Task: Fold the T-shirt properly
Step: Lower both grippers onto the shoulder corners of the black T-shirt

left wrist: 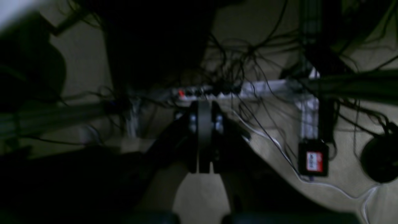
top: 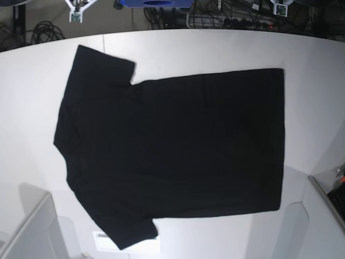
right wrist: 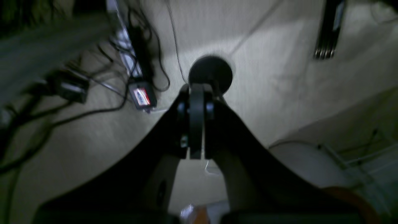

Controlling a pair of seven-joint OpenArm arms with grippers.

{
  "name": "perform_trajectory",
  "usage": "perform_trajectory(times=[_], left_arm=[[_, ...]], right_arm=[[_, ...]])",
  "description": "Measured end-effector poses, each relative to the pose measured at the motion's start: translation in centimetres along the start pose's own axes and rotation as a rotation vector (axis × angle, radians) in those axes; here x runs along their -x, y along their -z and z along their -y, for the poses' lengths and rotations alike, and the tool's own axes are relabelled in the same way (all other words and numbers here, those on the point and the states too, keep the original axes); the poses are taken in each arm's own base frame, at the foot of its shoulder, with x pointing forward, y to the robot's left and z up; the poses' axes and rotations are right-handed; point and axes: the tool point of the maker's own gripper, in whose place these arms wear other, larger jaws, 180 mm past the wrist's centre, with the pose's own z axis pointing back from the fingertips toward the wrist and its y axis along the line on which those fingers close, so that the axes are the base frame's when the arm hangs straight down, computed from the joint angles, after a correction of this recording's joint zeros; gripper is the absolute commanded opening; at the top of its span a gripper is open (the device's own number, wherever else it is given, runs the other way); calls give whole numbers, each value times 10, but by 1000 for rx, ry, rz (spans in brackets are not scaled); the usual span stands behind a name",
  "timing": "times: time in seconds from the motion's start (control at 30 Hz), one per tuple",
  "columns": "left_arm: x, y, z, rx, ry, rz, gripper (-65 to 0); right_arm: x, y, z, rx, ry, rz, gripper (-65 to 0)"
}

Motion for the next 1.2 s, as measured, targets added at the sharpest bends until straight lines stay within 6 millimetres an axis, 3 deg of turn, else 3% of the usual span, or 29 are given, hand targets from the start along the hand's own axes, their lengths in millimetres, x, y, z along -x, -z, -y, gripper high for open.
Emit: perform_trajectory(times=[0.13, 0.27, 0.37, 0.63, 0.67, 0.73, 0.8, 0.87, 0.97, 1.1, 1.2], left_arm=[[-38, -16, -3, -7, 4, 93, -650], [-83, -27, -5, 14, -114, 213, -650], [-95, -31, -21, -11, -215, 247, -650], [-117, -26, -35, -10, -313, 308, -476], [-122, -24, -36, -8, -330, 321, -439], [-127, -23, -39, -10, -357, 337, -369], [-132, -21, -40, -9, -376, 350, -303], [-139, -19, -41, -8, -385, 369, -234], [-141, -16, -41, -7, -388, 374, -161], [-151, -15, -30, 60, -389, 401, -155], [-157, -15, -17, 174, -487, 430, -155]], right_arm=[[-35, -24, 5, 10, 2, 80, -650], [-54, -18, -1, -1, 19, 110, -650], [-73, -17, -3, -4, 26, 168, -650], [-133, -25, -7, -13, 48, 401, -650], [-140, -25, -7, -13, 50, 416, -615], [-151, -26, -10, -29, 68, 442, -426], [-159, -28, -19, -92, 129, 460, -279], [-167, -31, -28, -182, 215, 477, -194], [-179, -30, -14, -259, 372, 499, -191], [-187, -27, 15, -340, 564, 519, -191], [-187, -22, 10, -464, 601, 492, -191]])
